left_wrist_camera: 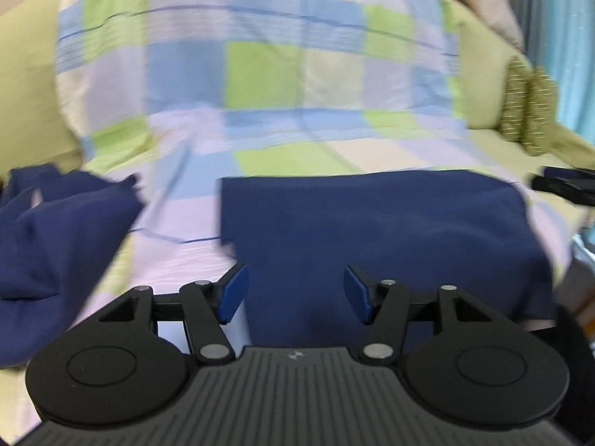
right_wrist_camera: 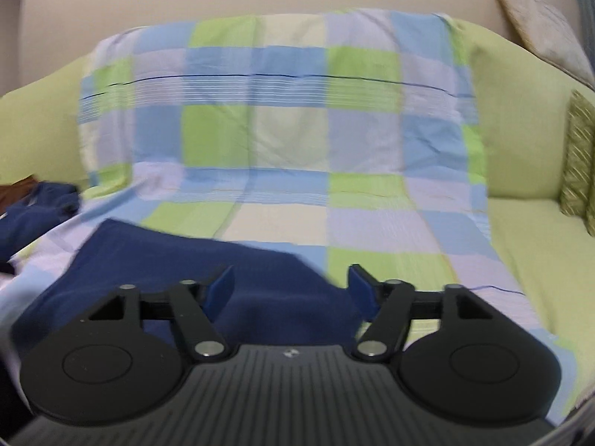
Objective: Fold clothes
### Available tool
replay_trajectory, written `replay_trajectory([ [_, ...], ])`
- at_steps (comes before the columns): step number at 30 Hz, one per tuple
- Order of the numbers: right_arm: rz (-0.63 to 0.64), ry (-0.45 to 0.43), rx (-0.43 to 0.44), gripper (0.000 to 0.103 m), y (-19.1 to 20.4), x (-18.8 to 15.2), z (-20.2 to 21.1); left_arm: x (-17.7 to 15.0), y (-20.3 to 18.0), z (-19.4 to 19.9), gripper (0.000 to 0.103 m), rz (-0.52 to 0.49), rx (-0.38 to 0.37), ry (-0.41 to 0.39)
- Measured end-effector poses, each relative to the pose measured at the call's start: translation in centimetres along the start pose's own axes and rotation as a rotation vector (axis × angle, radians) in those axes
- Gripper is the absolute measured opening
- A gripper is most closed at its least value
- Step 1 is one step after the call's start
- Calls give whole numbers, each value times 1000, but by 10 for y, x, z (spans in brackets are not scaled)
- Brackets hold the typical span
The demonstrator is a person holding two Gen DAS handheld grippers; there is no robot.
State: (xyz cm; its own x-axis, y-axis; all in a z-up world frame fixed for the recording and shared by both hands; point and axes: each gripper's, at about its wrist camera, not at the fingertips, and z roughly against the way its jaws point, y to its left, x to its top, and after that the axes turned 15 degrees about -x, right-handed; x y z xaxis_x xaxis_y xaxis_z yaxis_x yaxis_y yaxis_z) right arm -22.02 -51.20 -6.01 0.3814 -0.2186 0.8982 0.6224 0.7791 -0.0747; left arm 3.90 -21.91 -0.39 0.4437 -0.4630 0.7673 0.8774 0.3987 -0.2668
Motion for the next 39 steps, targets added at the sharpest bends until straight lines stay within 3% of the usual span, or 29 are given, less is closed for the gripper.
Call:
replay_trajectory([
  [3, 109, 0, 90, 80, 36, -5, 11, -8, 16, -10, 63, 11, 2, 18],
  [8, 441, -34, 300, 92, 135, -18, 22, -19, 44, -14, 63, 20, 36, 8],
  [13, 775, -110, 427, 93, 227, -48, 22, -29, 81, 8, 63, 85, 59, -57],
  [16, 892, -133, 444, 92, 262, -63, 17, -35, 91, 15, 63, 85, 66, -65],
  [18, 927, -119, 443, 76, 275, -68, 7, -38, 96, 17, 63, 82, 69, -66],
  [19, 925, -87, 449, 54, 279, -66, 0, -40, 98, 18, 63, 80, 69, -66],
  [20, 914, -59, 457, 40, 280, -63, -6, -42, 100, 18, 63, 79, 66, -66],
  [21, 901, -52, 454, 29, 278, -59, -8, -43, 100, 18, 63, 80, 64, -66],
  [22, 894, -60, 434, 5, 274, -53, -9, -44, 100, 17, 63, 81, 59, -66],
  [25, 835, -101, 400, 5, 254, -34, -7, -42, 95, 12, 63, 65, 52, -67],
  [29, 595, -135, 347, 5, 208, 21, 0, -29, 76, -3, 64, -12, 19, -63],
  [33, 303, -204, 200, 5, 120, 95, 4, -7, 60, -33, 71, -43, -25, -57],
  [39, 91, -183, 18, 5, 11, 119, -21, 25, 41, -87, 73, -70, -25, -26],
])
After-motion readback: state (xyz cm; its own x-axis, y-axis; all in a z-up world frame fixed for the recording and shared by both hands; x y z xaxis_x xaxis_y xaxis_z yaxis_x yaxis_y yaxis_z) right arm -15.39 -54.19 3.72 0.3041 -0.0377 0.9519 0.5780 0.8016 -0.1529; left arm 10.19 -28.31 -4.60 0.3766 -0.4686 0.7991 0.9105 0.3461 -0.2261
